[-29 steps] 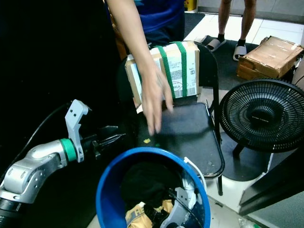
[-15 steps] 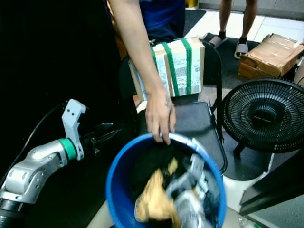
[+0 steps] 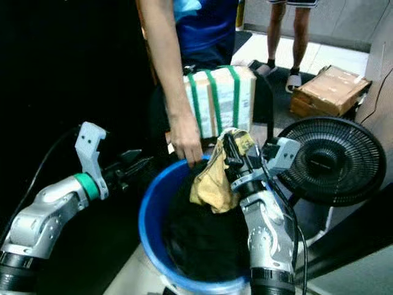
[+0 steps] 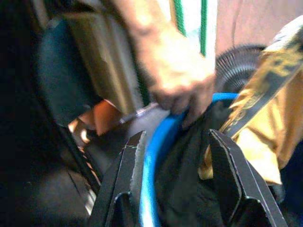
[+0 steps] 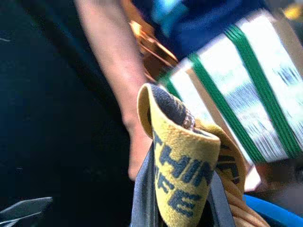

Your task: Clothes washing

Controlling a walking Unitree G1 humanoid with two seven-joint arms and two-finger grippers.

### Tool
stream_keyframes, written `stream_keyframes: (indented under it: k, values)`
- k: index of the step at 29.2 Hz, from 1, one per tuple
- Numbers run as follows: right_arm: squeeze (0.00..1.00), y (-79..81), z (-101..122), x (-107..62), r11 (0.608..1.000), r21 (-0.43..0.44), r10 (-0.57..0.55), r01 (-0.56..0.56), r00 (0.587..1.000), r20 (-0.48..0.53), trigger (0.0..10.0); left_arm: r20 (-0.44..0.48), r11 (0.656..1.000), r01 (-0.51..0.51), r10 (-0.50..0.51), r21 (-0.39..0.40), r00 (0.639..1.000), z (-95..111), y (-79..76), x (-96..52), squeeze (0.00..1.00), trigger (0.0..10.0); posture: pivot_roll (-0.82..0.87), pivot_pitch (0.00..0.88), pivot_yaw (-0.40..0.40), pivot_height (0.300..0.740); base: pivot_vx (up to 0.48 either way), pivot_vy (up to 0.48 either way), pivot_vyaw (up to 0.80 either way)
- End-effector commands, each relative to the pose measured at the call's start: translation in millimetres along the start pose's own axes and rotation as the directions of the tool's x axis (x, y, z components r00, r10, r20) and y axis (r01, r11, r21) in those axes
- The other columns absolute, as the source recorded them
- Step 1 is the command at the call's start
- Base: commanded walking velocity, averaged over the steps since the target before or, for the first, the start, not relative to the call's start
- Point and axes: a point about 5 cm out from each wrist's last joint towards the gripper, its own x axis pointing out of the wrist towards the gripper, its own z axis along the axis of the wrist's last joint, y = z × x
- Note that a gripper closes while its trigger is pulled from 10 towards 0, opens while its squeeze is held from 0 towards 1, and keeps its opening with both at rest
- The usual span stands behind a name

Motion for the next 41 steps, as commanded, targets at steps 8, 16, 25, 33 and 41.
stream_keyframes:
  k: [8, 16, 25, 33, 41]
  values:
    - [0.0, 21.0, 62, 47.2, 0.992, 0.031, 0.109, -0.12, 0.965, 0.239, 0.0, 0.064, 0.994, -0.108, 0.107, 0.015, 0.992, 6, 8.3, -8.2, 0.0, 10.0, 0.08, 0.004, 0.083, 0.74, 0.0, 0.0, 0.0]
    - [0.0, 54.5, 121, 71.5, 0.954, 0.076, 0.226, -0.289, 0.865, 0.449, 0.0, 0.171, 0.984, -0.169, 0.176, -0.055, 0.969, 24, 13.7, -9.1, 0.0, 10.0, 0.09, 0.0, 0.064, 0.74, 0.0, 0.0, 0.0]
    - [0.0, 68.1, 120, 72.7, 0.937, 0.09, 0.274, -0.339, 0.869, 0.413, 0.0, 0.258, 0.971, -0.213, 0.233, -0.104, 0.937, 45, 21.0, -6.3, 0.0, 10.0, 0.09, 0.0, 0.07, 0.74, 0.0, 0.0, 0.0]
    - [0.0, 35.0, 61, 68.6, 0.998, -0.051, 0.034, -0.026, 0.985, 0.172, 10.0, 0.205, 0.936, -0.351, 0.348, -0.023, 0.915, 40, 29.4, -2.5, 0.0, 10.0, 0.08, 0.0, 0.086, 0.74, 0.0, 0.0, 0.0]
    - [0.0, 8.0, 35, 48.5, 0.984, -0.126, -0.113, 0.123, 0.99, 0.089, 10.0, 0.254, 0.903, -0.428, 0.408, 0.026, 0.877, 53, 34.1, -10.5, 0.0, 10.0, 0.09, 0.0, 0.087, 0.74, 0.0, 0.0, -0.2]
